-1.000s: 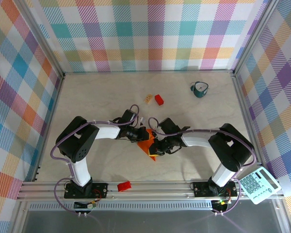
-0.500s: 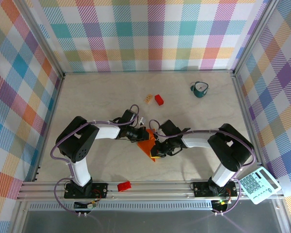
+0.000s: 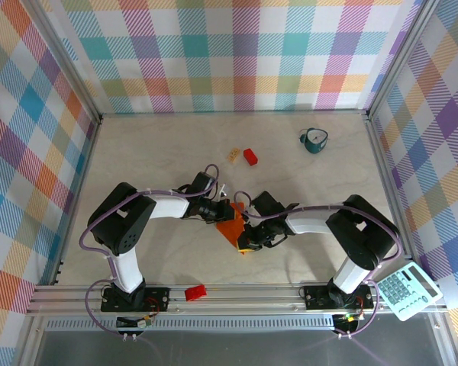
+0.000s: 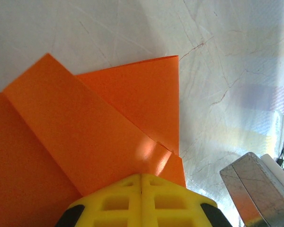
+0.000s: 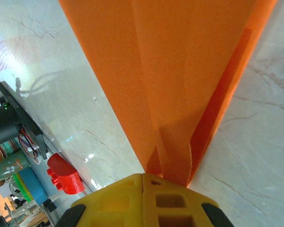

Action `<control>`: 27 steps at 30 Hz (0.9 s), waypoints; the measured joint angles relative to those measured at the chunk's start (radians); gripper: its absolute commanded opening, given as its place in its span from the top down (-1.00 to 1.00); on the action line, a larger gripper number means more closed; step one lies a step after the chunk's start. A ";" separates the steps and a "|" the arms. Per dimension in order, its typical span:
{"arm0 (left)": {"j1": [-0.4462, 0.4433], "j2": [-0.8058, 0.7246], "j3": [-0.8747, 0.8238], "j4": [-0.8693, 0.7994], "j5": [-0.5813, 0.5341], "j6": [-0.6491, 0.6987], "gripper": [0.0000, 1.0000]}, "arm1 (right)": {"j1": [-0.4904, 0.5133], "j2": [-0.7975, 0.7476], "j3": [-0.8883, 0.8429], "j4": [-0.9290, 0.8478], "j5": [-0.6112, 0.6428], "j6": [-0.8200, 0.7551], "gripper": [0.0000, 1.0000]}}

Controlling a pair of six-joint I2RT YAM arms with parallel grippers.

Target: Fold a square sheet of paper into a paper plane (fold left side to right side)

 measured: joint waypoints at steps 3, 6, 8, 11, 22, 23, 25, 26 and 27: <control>0.000 0.000 0.000 0.000 0.000 0.000 1.00 | 0.000 0.000 -0.005 0.010 -0.001 0.002 0.92; 0.000 0.000 0.000 0.000 0.000 0.000 1.00 | 0.001 0.001 -0.010 0.020 -0.001 0.005 0.92; 0.000 0.000 0.000 0.000 0.000 0.000 1.00 | 0.002 0.003 -0.013 0.027 -0.001 0.006 0.92; 0.000 0.000 0.000 0.000 0.000 0.000 1.00 | 0.004 0.010 -0.018 0.042 -0.004 0.010 0.92; 0.000 0.000 0.000 0.000 -0.003 0.000 1.00 | 0.006 0.016 -0.034 0.083 -0.016 0.029 0.92; 0.000 0.000 0.000 0.000 -0.003 0.000 1.00 | 0.006 0.015 -0.038 0.093 -0.016 0.030 0.92; 0.000 0.000 0.000 0.000 -0.003 0.000 1.00 | 0.009 0.012 -0.045 0.105 -0.016 0.034 0.92; 0.000 0.000 0.000 0.000 -0.003 0.000 1.00 | 0.013 0.008 -0.050 0.111 -0.015 0.037 0.92; 0.000 0.000 0.000 0.000 -0.003 0.000 1.00 | 0.016 0.005 -0.055 0.115 -0.015 0.040 0.92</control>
